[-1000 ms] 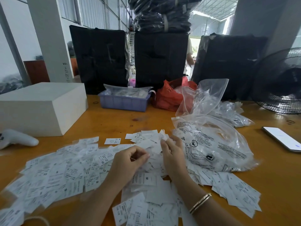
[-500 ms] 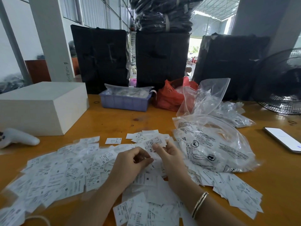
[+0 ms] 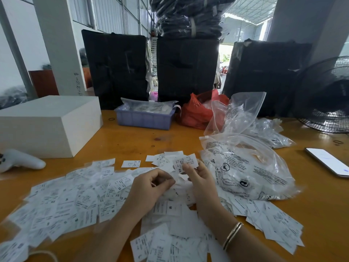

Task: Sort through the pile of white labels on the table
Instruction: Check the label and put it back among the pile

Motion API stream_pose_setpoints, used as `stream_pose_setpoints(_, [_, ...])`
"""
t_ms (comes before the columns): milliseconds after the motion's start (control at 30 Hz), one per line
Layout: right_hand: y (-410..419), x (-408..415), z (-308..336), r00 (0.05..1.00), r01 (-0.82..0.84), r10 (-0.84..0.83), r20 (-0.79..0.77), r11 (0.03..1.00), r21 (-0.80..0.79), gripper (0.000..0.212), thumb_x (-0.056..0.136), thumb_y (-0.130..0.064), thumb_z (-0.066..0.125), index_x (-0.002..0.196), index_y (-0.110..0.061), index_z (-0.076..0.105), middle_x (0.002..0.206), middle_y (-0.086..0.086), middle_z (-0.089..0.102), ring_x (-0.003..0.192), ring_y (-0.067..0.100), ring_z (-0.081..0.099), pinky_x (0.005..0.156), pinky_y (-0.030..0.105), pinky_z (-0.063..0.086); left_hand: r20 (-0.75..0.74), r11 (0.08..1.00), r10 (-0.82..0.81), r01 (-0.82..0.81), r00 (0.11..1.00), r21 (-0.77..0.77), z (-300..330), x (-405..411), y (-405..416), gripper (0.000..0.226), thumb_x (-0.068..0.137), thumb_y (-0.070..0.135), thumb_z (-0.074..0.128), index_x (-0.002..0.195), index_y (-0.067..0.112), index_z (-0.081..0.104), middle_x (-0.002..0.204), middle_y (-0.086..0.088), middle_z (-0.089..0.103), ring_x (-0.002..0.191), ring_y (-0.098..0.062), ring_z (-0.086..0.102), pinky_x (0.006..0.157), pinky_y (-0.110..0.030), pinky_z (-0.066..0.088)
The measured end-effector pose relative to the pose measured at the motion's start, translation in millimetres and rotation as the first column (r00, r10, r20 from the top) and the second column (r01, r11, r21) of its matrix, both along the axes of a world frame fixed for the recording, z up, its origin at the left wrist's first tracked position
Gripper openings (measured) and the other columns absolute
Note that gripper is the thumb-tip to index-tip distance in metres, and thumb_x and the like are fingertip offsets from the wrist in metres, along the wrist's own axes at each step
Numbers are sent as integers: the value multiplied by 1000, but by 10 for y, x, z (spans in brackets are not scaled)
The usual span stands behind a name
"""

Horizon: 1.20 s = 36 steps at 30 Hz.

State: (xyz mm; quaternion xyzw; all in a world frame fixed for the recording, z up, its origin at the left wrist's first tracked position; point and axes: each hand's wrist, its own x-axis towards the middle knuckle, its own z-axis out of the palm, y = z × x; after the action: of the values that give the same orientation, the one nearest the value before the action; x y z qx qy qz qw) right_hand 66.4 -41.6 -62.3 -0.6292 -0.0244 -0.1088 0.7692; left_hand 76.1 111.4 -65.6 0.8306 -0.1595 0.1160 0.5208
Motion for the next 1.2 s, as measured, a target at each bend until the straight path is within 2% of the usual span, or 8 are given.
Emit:
stream_pose_setpoints(300, [21, 11, -34, 998, -57, 55, -29, 994, -94, 13, 87, -29, 65, 95, -18, 66, 78, -10, 71, 74, 4, 68, 60, 15, 50, 24, 1000, 8, -8, 1000, -9, 5, -3, -3, 8, 79, 29, 73, 78, 33, 66, 70, 18, 65, 70, 0, 59, 61, -10, 46])
stream_pose_setpoints(400, [25, 2, -23, 995, -95, 93, -28, 990, -100, 14, 89, -24, 63, 100, -16, 66, 89, 0, 74, 84, 17, 70, 70, 27, 56, 23, 999, 16, -16, 1000, -32, -6, 7, 7, 5, 79, 30, 73, 78, 30, 67, 75, 20, 66, 71, 1, 60, 61, -9, 46])
stream_pose_setpoints(533, [35, -14, -15, 999, -51, 47, -25, 982, -182, 30, 92, -23, 59, 102, 5, 55, 93, 28, 58, 86, 41, 58, 77, 41, 47, 79, 998, 54, -51, 995, -38, -12, 20, 20, 7, 83, 33, 68, 76, 32, 66, 81, 25, 66, 77, 4, 60, 65, -6, 44])
stream_pose_setpoints(700, [60, -50, 22, 998, 20, 3, 61, 928, -371, 29, 92, -13, 56, 65, -14, 45, 52, -15, 42, 52, 5, 37, 54, 25, 31, 50, 999, 32, -30, 998, -42, 6, 9, 39, 10, 86, 33, 65, 78, 32, 70, 79, 25, 68, 79, 7, 61, 67, -3, 42])
stream_pose_setpoints(833, [61, -75, 53, 996, 33, -6, 84, 946, -322, 30, 93, -14, 56, 80, 12, 46, 68, 8, 42, 65, 18, 40, 61, 33, 32, -25, 996, 7, -9, 1000, -86, 41, -5, 30, 10, 87, 32, 63, 80, 32, 70, 74, 21, 71, 73, 7, 64, 65, -2, 44])
stream_pose_setpoints(967, [79, -81, 58, 996, 34, -3, 91, 936, -350, 28, 91, -14, 57, 68, -7, 44, 61, 2, 40, 60, 16, 39, 57, 32, 32, -60, 993, -18, 11, 998, -117, 43, -9, 15, 7, 86, 28, 65, 83, 28, 70, 74, 18, 71, 70, 3, 65, 64, -4, 45])
stream_pose_setpoints(1100, [49, -47, 23, 998, 39, -22, 61, 957, -289, 27, 91, -18, 60, 81, 6, 53, 67, 5, 55, 57, 6, 52, 53, 16, 39, -81, 992, -11, 1, 997, -125, 32, -5, 2, 8, 87, 29, 63, 85, 28, 70, 76, 18, 72, 72, 4, 65, 61, -5, 46])
stream_pose_setpoints(1200, [10, -22, 20, 999, -22, 30, 35, 977, -211, 14, 89, -16, 63, 82, -4, 62, 66, -3, 65, 63, 2, 62, 57, 11, 45, -69, 987, 11, -22, 998, -158, 29, 0, 13, 10, 89, 25, 62, 84, 25, 71, 72, 16, 72, 66, 5, 64, 59, -5, 45])
